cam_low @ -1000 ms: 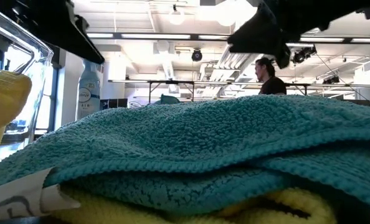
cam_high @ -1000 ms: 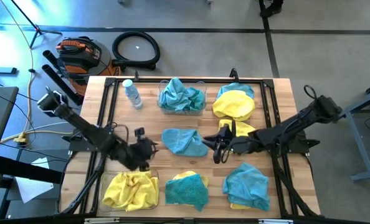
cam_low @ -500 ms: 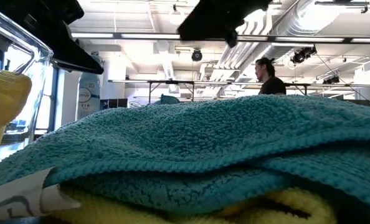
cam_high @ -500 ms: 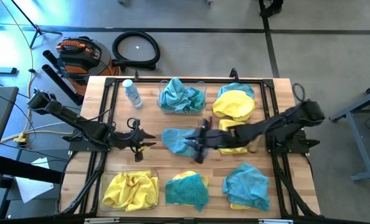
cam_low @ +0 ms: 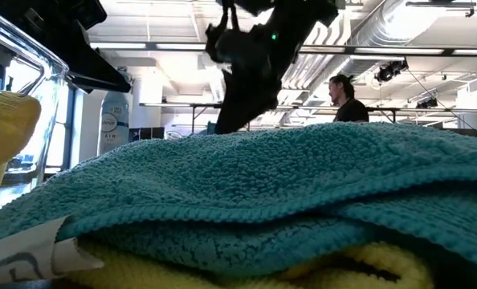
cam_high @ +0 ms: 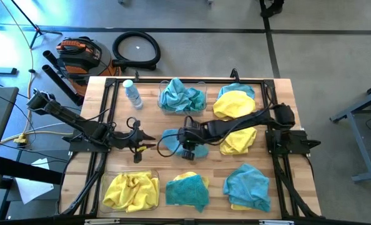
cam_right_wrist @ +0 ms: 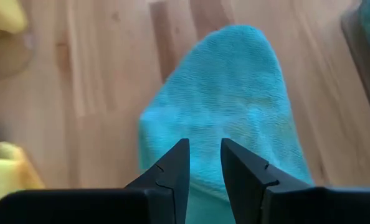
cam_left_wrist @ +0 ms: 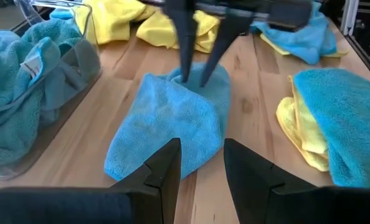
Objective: Sort microfiber towel by color & place in baskets
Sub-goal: Put the blue microfiber towel into the top transparent bin
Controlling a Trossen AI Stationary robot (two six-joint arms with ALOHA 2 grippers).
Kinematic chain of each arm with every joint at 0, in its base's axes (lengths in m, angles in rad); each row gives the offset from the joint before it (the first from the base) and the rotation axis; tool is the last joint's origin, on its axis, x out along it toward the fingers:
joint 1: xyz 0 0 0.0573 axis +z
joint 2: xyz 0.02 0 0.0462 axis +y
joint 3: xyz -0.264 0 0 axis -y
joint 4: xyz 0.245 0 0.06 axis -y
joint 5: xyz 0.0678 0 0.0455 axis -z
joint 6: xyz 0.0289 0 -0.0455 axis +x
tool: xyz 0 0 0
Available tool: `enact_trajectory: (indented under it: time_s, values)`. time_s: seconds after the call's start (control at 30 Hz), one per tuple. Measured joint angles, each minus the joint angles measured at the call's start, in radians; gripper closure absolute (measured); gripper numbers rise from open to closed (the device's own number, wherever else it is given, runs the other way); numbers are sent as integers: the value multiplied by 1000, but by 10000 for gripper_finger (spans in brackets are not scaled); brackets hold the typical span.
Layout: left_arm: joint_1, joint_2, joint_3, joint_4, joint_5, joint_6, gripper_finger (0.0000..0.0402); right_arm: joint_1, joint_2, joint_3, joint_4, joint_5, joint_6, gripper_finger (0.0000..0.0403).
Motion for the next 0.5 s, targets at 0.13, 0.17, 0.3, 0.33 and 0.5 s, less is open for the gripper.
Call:
enact_trajectory:
  time_s: [0.13, 0.17, 0.3, 0.33, 0.5]
  values:
    - [0, 0, 0, -2, 10, -1, 291, -21, 9, 0, 7, 0, 0, 292]
    - [0, 0, 0, -1, 10, -1, 291, -26, 9, 0, 16, 0, -1, 281]
    - [-1, 0, 0, -1, 10, -1, 291, -42, 9, 0, 32, 0, -18, 228]
    - [-1, 0, 0, -1, 10, -1, 291, -43, 9, 0, 31, 0, -19, 215]
    - [0, 0, 0, -1, 9, 6, 291, -42, 9, 0, -43, 1, 1, 172]
